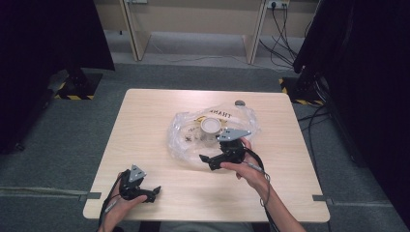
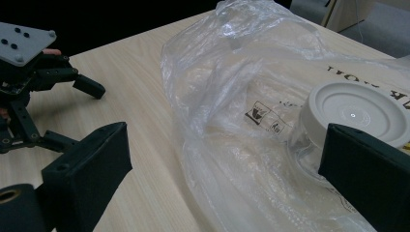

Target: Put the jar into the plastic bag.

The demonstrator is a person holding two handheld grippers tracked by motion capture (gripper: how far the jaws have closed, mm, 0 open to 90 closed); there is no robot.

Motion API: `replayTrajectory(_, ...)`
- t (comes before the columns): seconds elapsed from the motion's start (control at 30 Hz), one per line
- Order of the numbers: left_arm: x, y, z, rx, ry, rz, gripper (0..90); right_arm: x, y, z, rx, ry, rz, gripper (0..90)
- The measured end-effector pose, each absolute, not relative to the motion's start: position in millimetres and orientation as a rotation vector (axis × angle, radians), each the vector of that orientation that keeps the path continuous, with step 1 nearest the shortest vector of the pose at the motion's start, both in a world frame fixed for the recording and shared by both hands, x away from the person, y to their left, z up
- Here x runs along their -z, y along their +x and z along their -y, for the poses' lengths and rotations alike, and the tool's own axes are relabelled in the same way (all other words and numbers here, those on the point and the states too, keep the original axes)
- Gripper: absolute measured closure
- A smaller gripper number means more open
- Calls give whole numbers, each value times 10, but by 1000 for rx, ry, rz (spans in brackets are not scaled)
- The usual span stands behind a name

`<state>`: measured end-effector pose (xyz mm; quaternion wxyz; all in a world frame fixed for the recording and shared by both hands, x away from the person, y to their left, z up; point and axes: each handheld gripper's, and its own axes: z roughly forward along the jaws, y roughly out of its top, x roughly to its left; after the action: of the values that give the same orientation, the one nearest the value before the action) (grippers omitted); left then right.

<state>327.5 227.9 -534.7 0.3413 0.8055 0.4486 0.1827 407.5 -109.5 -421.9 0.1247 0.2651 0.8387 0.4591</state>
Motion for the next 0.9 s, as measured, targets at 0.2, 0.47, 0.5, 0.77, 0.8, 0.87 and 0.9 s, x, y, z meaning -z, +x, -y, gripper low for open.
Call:
replayTrajectory(0.2, 5347, 3275, -2279, -475, 2095, -1167, 0, 4242, 3986, 1101, -1351, 758, -2444, 43)
replayTrajectory(0.47, 5348, 3275, -2279, -475, 2095, -1167, 0, 4293, 3898, 1115, -1353, 745, -2443, 43)
replayTrajectory(0.5, 5347, 3275, -2279, -475, 2096, -1167, 0, 4300, 3888, 1119, -1354, 746, -2442, 43)
replayTrajectory(0.77, 5347, 3275, -2279, -475, 2095, -1167, 0, 4360, 3824, 1138, -1365, 749, -2436, 43)
replayTrajectory(0.8, 5347, 3275, -2279, -475, 2095, -1167, 0, 4368, 3817, 1140, -1365, 748, -2434, 43)
replayTrajectory(0.87, 5347, 3275, -2279, -475, 2096, -1167, 0, 4389, 3798, 1143, -1368, 751, -2431, 43)
replayTrajectory(0.9, 5347, 3275, -2279, -475, 2095, -1167, 0, 4396, 3790, 1145, -1369, 752, -2431, 43)
